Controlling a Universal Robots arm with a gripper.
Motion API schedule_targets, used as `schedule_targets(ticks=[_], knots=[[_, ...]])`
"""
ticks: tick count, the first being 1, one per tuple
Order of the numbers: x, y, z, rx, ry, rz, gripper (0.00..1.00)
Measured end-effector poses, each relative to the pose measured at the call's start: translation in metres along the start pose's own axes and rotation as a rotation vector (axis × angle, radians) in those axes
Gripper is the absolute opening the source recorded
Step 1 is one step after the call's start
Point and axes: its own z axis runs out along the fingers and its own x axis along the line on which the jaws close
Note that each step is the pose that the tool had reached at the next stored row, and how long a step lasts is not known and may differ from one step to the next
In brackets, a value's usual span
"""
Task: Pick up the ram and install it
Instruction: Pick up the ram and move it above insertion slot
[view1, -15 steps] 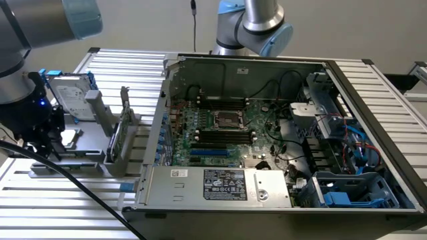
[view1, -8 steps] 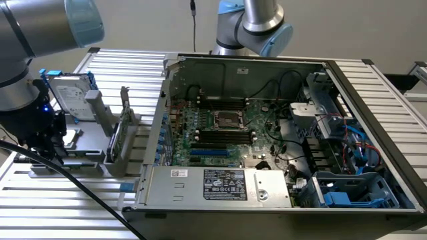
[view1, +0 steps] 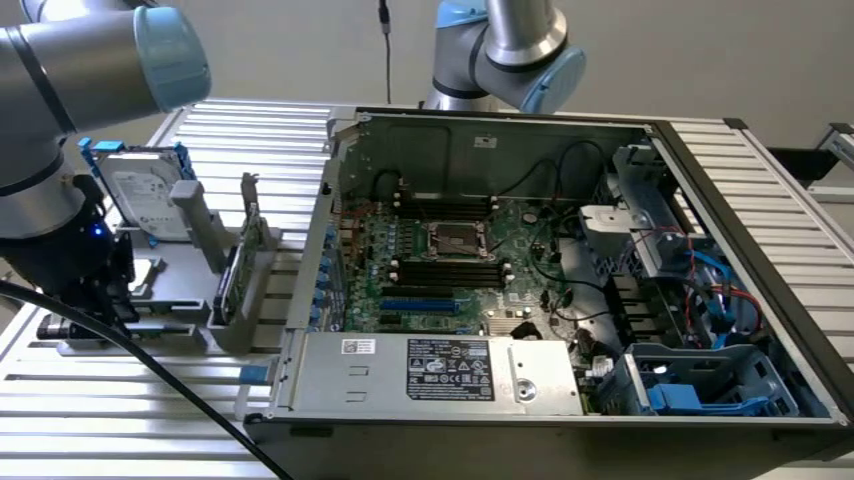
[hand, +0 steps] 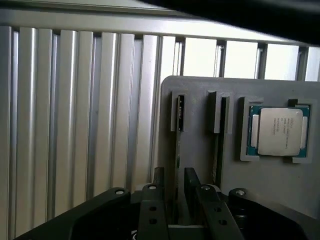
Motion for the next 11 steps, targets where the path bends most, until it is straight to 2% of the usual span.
schedule_targets(ticks=[3,4,11], knots=[[0.0008,0.0000,0.0024,0.0014,-0.0173,-0.008,0.31],[0.0012,0.0000,0.0032,0.0017,-0.0212,-0.009,0.31],[0.0037,0.0000,0.0081,0.0026,-0.0310,-0.012,0.31]])
